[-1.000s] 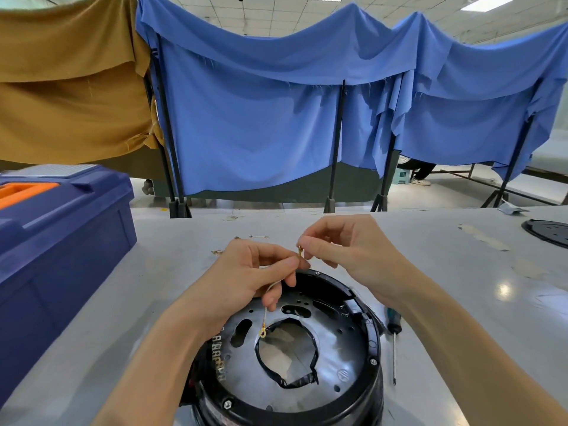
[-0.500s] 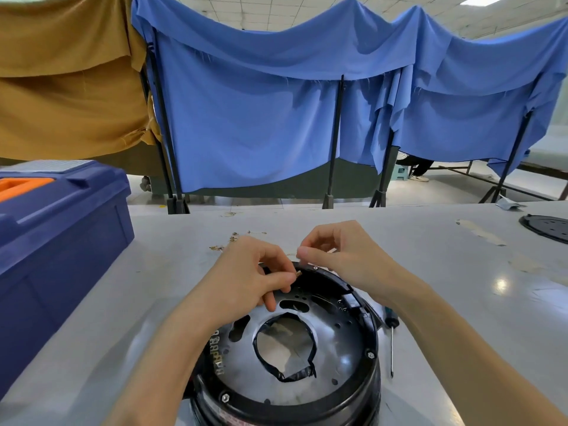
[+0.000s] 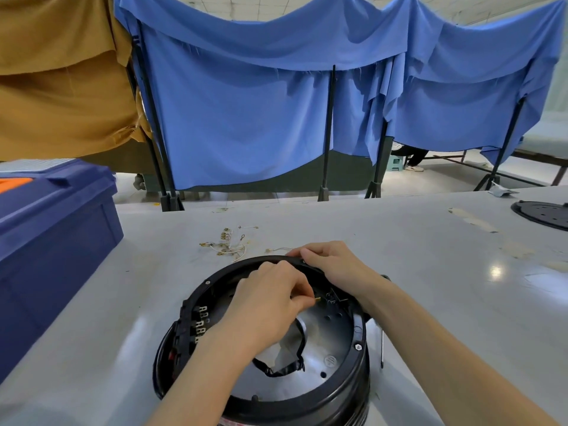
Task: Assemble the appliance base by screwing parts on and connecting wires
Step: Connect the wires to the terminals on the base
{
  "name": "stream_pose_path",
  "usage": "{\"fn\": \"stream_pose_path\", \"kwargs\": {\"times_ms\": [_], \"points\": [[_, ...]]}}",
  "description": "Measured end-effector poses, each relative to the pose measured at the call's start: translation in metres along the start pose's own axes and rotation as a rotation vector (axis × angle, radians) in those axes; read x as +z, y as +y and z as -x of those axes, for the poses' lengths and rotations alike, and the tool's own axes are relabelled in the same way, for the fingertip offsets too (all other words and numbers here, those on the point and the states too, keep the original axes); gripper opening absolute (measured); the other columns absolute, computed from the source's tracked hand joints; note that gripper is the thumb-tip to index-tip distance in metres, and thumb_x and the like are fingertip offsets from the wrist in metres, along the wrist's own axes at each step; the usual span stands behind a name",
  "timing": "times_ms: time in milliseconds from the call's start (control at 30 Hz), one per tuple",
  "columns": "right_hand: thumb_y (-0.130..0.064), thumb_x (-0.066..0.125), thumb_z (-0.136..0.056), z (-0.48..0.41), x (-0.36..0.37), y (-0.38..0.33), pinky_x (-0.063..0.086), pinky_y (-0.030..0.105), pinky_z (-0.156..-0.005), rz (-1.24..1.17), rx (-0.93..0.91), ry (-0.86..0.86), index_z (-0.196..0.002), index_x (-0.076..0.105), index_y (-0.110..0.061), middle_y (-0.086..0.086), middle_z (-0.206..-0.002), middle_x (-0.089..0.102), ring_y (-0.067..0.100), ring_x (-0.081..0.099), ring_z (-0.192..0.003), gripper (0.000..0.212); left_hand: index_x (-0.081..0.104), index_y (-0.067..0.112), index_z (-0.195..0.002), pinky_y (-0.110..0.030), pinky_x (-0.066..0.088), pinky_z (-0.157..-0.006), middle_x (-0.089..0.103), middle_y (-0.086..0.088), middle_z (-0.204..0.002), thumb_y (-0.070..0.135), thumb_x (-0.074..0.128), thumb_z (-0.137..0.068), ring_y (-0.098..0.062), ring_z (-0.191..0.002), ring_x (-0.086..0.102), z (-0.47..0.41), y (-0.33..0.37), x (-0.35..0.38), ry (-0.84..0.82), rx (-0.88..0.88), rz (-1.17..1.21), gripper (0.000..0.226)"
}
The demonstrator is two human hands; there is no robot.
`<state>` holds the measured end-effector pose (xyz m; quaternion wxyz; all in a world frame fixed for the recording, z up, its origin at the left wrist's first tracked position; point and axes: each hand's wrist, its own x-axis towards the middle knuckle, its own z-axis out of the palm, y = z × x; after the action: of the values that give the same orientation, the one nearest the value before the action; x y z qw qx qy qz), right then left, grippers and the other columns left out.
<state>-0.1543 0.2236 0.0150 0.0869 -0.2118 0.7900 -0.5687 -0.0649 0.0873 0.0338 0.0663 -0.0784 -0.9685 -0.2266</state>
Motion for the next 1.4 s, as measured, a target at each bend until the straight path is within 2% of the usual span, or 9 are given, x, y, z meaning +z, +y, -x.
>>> {"fn": "stream_pose_path", "kwargs": {"times_ms": [100, 333, 433, 800, 967, 1033, 1200, 1300, 1400], "points": [[-0.010, 0.046, -0.103, 0.000, 0.001, 0.000, 0.050, 0.012, -0.071, -0.060, 0.010, 0.016, -0.085, 0.074, -0.020, -0.015, -0.079, 0.072, 0.001, 0.065, -0.077, 0.035, 0.068, 0.038, -0.096, -0.031, 0.043, -0.079, 0.063, 0.013, -0.103, 0.042, 0.059, -0.092, -0.011, -0.100, 0.054, -0.001, 0.004, 0.003, 0.031, 0.016, -0.023, 0.011], [-0.010, 0.044, -0.103, -0.002, 0.001, 0.003, 0.051, 0.012, -0.072, -0.071, -0.003, 0.010, -0.089, 0.072, -0.017, -0.006, -0.086, 0.071, 0.002, 0.065, -0.078, 0.033, 0.068, 0.038, -0.097, -0.035, 0.047, -0.080, 0.063, 0.015, -0.101, 0.042, 0.058, -0.093, -0.012, -0.097, 0.056, -0.004, 0.008, 0.004, 0.052, 0.050, -0.062, 0.011], [-0.010, 0.044, -0.103, -0.002, 0.001, 0.003, 0.049, 0.010, -0.067, -0.081, -0.003, 0.011, -0.087, 0.072, -0.017, -0.005, -0.083, 0.071, 0.000, 0.064, -0.074, 0.033, 0.068, 0.039, -0.096, -0.034, 0.046, -0.079, 0.063, 0.016, -0.100, 0.042, 0.058, -0.093, -0.012, -0.098, 0.056, -0.004, 0.007, 0.005, 0.049, 0.054, -0.065, 0.011], [-0.006, 0.044, -0.102, -0.002, 0.002, 0.003, 0.049, 0.011, -0.070, -0.069, -0.020, 0.012, -0.089, 0.071, -0.013, -0.007, -0.081, 0.068, 0.003, 0.062, -0.077, 0.031, 0.067, 0.034, -0.096, -0.030, 0.041, -0.073, 0.063, 0.013, -0.097, 0.038, 0.053, -0.094, -0.010, -0.091, 0.056, -0.006, 0.013, 0.003, 0.011, 0.109, -0.114, 0.015], [-0.005, 0.044, -0.101, -0.003, 0.002, 0.003, 0.050, 0.013, -0.071, -0.083, -0.008, 0.015, -0.092, 0.071, -0.010, 0.001, -0.087, 0.069, 0.007, 0.063, -0.081, 0.029, 0.071, 0.025, -0.094, -0.034, 0.047, -0.074, 0.061, 0.009, -0.080, 0.028, 0.057, -0.093, -0.015, -0.081, 0.054, -0.011, 0.017, -0.002, -0.030, 0.154, -0.104, 0.015], [-0.003, 0.044, -0.100, -0.003, 0.003, 0.002, 0.050, 0.012, -0.067, -0.102, -0.005, 0.013, -0.090, 0.072, -0.010, -0.003, -0.080, 0.069, 0.004, 0.063, -0.074, 0.030, 0.072, 0.020, -0.091, -0.036, 0.047, -0.071, 0.057, 0.007, -0.072, 0.022, 0.058, -0.091, -0.016, -0.075, 0.053, -0.013, 0.018, -0.002, -0.034, 0.183, -0.101, 0.014], [-0.003, 0.044, -0.099, -0.002, 0.003, 0.002, 0.051, 0.014, -0.067, -0.105, 0.008, 0.011, -0.084, 0.072, -0.016, -0.006, -0.077, 0.070, 0.003, 0.065, -0.072, 0.034, 0.072, 0.017, -0.083, -0.030, 0.043, -0.065, 0.046, 0.014, -0.057, 0.018, 0.062, -0.088, -0.003, -0.059, 0.044, -0.016, 0.015, 0.003, -0.007, 0.206, -0.029, 0.012], [-0.004, 0.044, -0.099, 0.000, 0.003, 0.000, 0.053, 0.018, -0.072, -0.105, 0.009, 0.014, -0.083, 0.072, -0.017, -0.002, -0.080, 0.071, 0.007, 0.065, -0.076, 0.035, 0.073, 0.020, -0.081, -0.035, 0.050, -0.070, 0.053, 0.016, -0.054, 0.019, 0.065, -0.086, -0.002, -0.057, 0.049, -0.015, 0.012, 0.004, 0.011, 0.192, 0.047, 0.010], [-0.007, 0.044, -0.101, 0.002, 0.002, -0.001, 0.053, 0.020, -0.073, -0.099, 0.013, 0.017, -0.084, 0.073, -0.018, 0.000, -0.082, 0.072, 0.009, 0.065, -0.078, 0.036, 0.076, 0.023, -0.080, -0.032, 0.055, -0.071, 0.063, 0.023, -0.057, 0.026, 0.072, -0.084, -0.006, -0.055, 0.063, -0.015, 0.010, -0.006, -0.078, 0.164, 0.121, 0.007]]}}
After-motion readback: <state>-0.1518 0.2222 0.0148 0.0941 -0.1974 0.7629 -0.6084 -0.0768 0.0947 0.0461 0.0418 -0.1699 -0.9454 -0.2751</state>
